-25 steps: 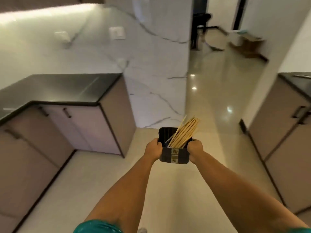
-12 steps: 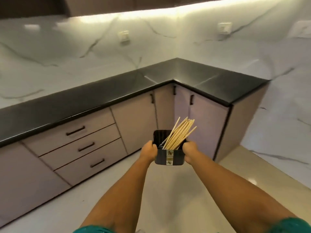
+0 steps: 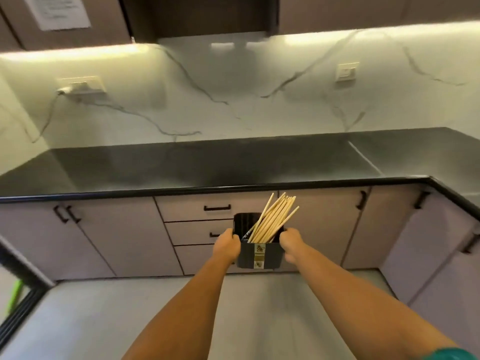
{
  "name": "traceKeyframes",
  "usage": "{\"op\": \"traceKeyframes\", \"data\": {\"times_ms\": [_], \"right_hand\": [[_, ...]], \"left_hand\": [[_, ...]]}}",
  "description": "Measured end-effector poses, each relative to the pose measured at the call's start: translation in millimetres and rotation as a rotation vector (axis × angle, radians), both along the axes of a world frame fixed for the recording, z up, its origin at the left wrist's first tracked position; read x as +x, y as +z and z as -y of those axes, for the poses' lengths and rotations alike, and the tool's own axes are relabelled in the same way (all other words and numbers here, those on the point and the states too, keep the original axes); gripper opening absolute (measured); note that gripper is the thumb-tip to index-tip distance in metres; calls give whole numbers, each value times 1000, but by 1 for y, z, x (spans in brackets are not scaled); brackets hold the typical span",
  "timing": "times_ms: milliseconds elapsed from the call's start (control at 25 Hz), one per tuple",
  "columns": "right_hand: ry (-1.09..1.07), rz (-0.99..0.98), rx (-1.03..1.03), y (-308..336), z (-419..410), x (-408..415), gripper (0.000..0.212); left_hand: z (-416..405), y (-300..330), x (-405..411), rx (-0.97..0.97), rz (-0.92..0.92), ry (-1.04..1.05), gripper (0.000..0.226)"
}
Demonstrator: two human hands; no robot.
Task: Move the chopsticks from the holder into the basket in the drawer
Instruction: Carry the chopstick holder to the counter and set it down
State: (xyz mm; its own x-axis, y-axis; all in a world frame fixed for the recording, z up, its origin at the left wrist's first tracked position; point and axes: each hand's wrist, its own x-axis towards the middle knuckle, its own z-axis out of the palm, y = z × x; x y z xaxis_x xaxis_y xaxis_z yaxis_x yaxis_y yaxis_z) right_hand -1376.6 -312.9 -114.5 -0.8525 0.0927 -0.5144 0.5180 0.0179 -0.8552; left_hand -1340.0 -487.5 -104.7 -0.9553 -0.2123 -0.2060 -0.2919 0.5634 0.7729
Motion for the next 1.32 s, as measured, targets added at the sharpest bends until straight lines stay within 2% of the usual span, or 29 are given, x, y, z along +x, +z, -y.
{"op": "traceKeyframes", "data": {"times_ms": [80, 240, 320, 480, 560, 680, 760, 1000, 1120, 1240, 1320], "right_hand": [[82, -21, 11, 7, 30, -42, 28], [183, -73, 34, 21, 89, -112, 28], [195, -76, -27, 24, 112, -147, 29], [147, -81, -259, 24, 148, -226, 35], [90, -108, -337, 26, 166, -269, 43], [40, -85, -406, 28, 191, -328, 63], [19, -74, -398, 28, 203, -363, 69], [9, -95, -355, 23, 215, -433, 61], [-3, -59, -359, 12, 218, -457, 66], [-81, -40, -241, 8, 225, -463, 69], [-113, -57, -185, 11, 229, -460, 66]], "left_hand": [[28, 7, -29, 19, -22, 76, 19], [80, 15, -85, 49, -56, 203, 24], [102, 21, -120, 109, -58, 255, 24], [146, 29, -203, 528, 7, 398, 30], [168, 33, -245, 635, 14, 398, 31], [195, 32, -309, 663, 38, 401, 30], [207, 32, -348, 687, 57, 384, 29], [216, 19, -433, 701, 65, 387, 32], [222, 7, -453, 756, 72, 401, 30], [224, 1, -461, 802, 77, 431, 30], [223, 1, -462, 767, 87, 415, 32]]}}
